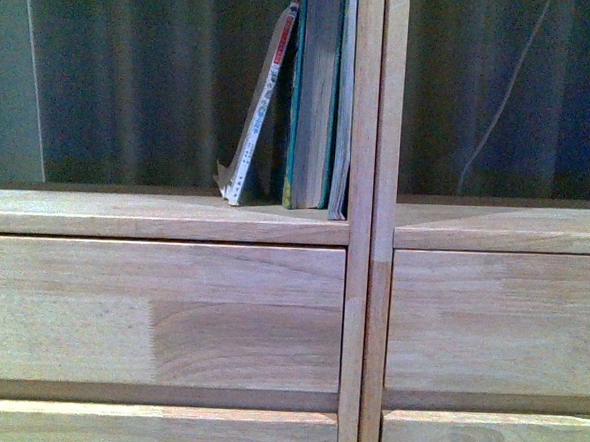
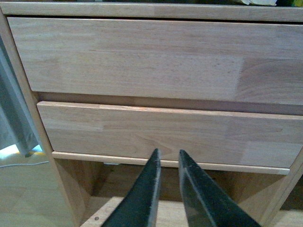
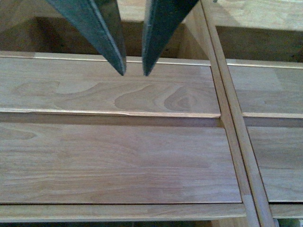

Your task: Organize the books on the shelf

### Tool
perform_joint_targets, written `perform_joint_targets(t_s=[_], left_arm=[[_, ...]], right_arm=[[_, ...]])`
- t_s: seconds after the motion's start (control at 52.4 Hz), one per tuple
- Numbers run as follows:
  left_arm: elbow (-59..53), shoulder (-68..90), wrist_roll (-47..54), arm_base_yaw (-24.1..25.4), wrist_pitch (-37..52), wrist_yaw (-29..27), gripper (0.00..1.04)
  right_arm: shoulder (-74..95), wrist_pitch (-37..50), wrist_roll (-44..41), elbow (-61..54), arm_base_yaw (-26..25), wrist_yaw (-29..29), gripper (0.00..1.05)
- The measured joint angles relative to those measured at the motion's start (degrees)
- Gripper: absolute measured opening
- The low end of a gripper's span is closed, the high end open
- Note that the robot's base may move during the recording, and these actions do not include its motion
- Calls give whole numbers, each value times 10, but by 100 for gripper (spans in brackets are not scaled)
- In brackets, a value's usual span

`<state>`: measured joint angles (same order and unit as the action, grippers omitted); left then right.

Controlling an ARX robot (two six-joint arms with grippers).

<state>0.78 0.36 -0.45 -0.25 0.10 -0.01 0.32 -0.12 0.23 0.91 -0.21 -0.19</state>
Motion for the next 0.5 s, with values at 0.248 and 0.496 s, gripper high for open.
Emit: perform_joint_targets(t_s=[0.248,0.496], left_arm=[[0,0,0,0,0,0,69],[0,0,1,0,0,0,97]], right_arm=[[0,0,0,0,0,0,68],[0,0,0,0,0,0,97]])
